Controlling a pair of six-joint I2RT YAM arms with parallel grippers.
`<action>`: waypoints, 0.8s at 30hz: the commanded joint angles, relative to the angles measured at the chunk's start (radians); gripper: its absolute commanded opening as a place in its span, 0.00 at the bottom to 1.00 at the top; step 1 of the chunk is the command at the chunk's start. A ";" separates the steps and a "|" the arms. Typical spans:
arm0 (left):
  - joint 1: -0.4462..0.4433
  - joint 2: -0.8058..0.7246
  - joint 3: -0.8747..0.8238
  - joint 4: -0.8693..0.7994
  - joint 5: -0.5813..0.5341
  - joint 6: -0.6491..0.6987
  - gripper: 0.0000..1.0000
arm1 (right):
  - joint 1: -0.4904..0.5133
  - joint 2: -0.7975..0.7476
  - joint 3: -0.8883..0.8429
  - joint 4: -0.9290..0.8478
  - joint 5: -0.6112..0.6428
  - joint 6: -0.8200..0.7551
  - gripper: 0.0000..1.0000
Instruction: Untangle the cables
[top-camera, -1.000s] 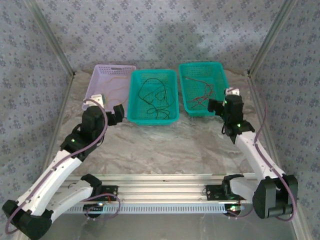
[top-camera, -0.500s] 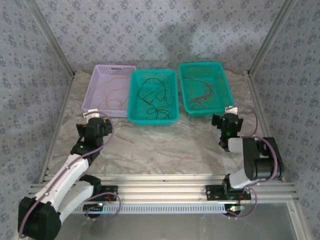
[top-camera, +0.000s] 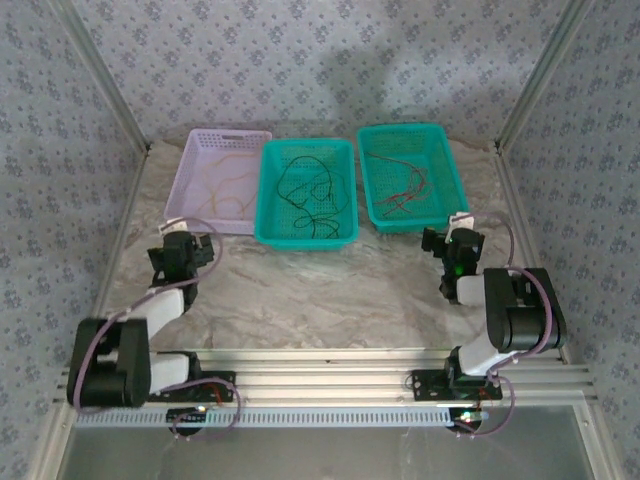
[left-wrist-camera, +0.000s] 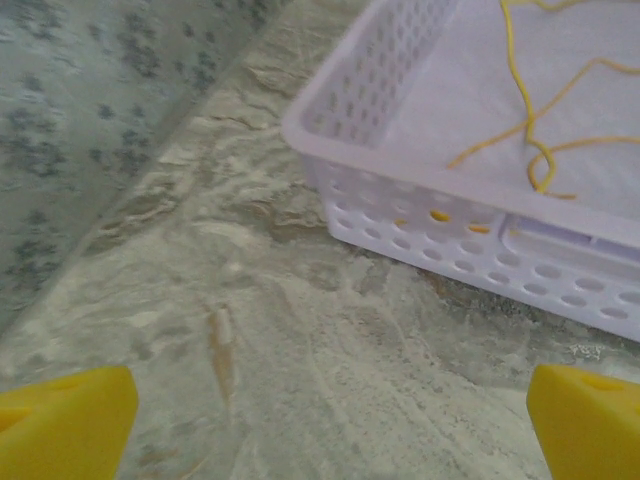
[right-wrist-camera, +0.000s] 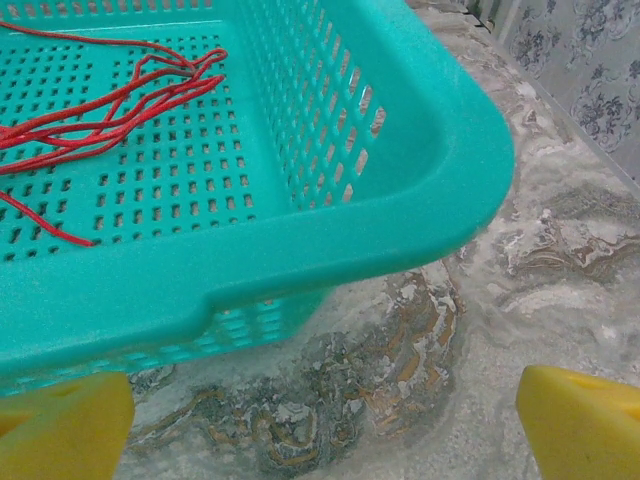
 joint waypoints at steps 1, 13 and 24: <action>0.016 0.097 0.023 0.257 0.113 0.054 1.00 | 0.005 -0.009 0.000 0.033 0.003 -0.017 1.00; 0.036 0.261 0.021 0.413 0.173 0.061 1.00 | 0.002 -0.009 0.004 0.025 -0.009 -0.015 1.00; 0.036 0.258 0.022 0.407 0.175 0.064 1.00 | 0.001 -0.009 0.004 0.025 -0.010 -0.015 1.00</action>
